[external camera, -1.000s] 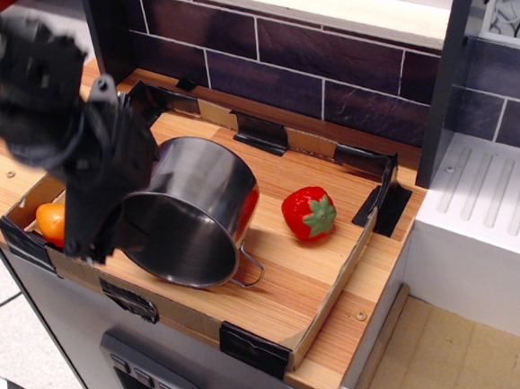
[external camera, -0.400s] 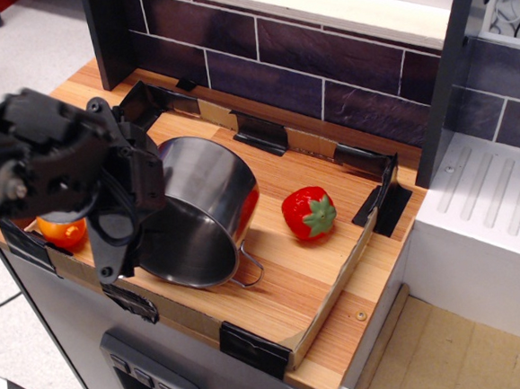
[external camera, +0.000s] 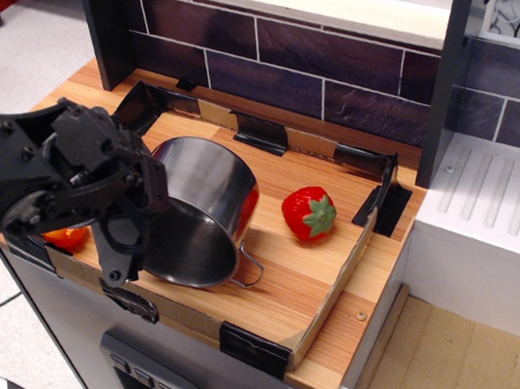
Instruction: Upright metal pot
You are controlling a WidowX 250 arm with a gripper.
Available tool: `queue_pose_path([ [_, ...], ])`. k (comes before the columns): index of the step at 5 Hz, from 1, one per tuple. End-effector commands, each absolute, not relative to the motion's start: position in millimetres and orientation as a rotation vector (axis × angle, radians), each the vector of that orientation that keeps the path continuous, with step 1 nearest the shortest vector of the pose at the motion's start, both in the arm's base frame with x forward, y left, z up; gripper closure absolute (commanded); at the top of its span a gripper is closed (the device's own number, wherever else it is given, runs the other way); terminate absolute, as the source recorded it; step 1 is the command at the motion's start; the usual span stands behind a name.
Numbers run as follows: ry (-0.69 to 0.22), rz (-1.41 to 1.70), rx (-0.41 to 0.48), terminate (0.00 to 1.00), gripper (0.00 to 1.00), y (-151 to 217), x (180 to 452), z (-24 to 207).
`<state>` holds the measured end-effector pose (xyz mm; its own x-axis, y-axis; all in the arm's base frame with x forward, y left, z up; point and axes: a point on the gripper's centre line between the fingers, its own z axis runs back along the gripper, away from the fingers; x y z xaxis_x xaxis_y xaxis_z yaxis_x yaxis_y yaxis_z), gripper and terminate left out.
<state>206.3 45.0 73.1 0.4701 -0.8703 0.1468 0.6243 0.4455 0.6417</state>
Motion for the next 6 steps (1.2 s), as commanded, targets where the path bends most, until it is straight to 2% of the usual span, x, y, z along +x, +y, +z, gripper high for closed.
queue_pose_path([
  [1, -0.497, -0.887, 0.496, 0.0, 0.0, 59.9, 226.5, 83.5],
  [2, -0.501, -0.861, 0.485, 0.0, 1.0, 62.5, 230.5, 83.1],
  [4, -0.384, -0.807, 0.49, 0.0, 1.0, 70.0, 226.7, 95.9],
  [5, -0.26, -0.708, 0.385, 0.0, 1.0, 75.8, 229.5, 114.4],
  [6, -0.09, -0.589, 0.273, 0.0, 1.0, 81.0, 237.2, 120.3],
])
